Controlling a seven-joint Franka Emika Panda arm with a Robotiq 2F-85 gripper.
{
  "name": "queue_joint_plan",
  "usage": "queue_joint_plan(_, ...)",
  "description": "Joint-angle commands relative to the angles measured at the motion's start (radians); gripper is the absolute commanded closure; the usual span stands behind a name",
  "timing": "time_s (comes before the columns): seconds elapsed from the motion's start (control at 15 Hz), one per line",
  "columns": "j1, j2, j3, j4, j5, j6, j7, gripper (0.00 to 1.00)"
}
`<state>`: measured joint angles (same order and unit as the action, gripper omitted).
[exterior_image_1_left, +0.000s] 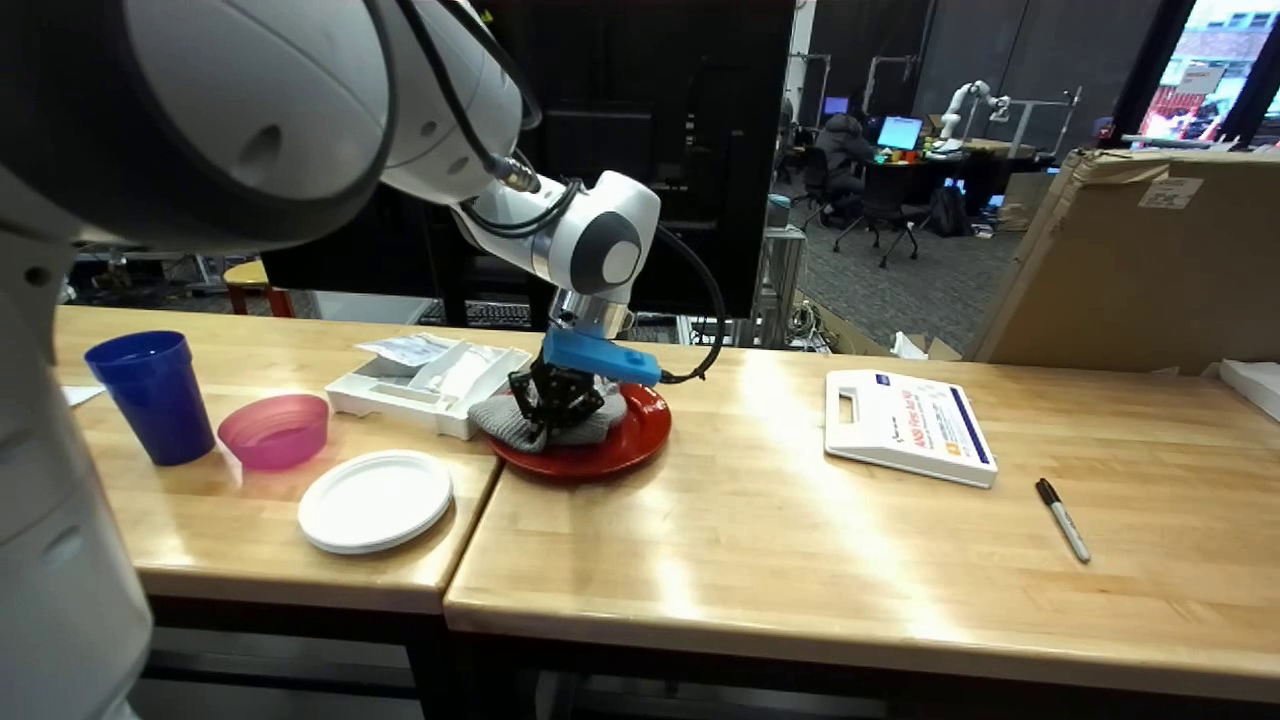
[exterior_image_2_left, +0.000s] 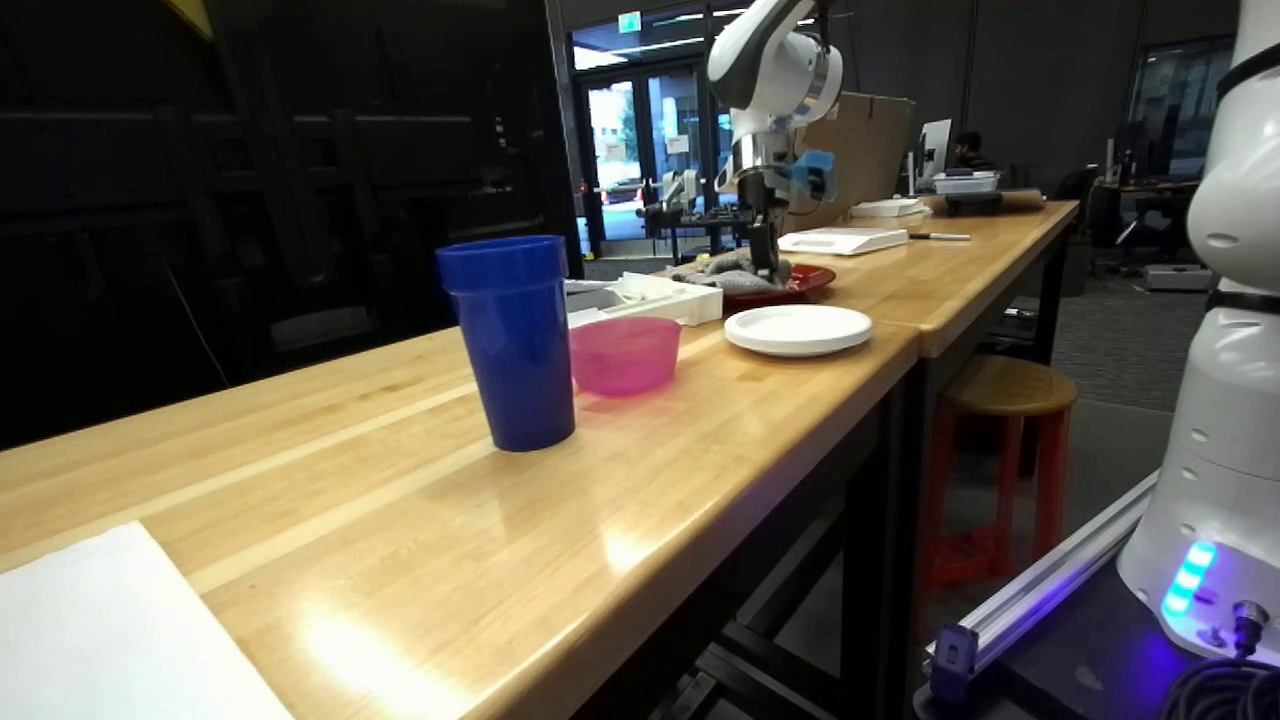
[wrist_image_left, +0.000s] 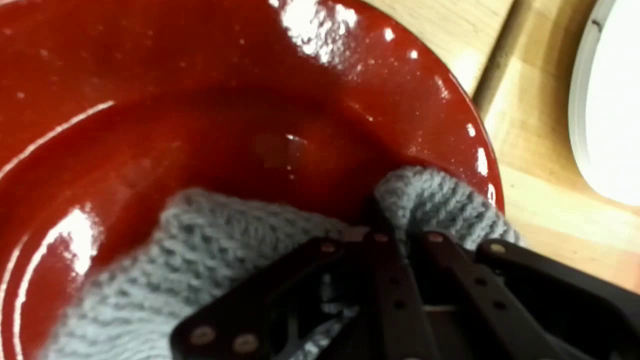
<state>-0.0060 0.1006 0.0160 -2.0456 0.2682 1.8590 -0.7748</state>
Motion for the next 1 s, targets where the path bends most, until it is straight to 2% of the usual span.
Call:
queue_joint_plan(0.0,-0.007,0.005,0.009,-0.024,0.155,0.026,0.093,0.98)
queue_joint_plan(0.53,-0.016,-0.018,0.004,-0.115,0.492,0.207,0.174,0.98)
queue_joint_plan(0.93,-0.001,-0.031,0.01,-0.164,0.589,0.364,0.184,0.98)
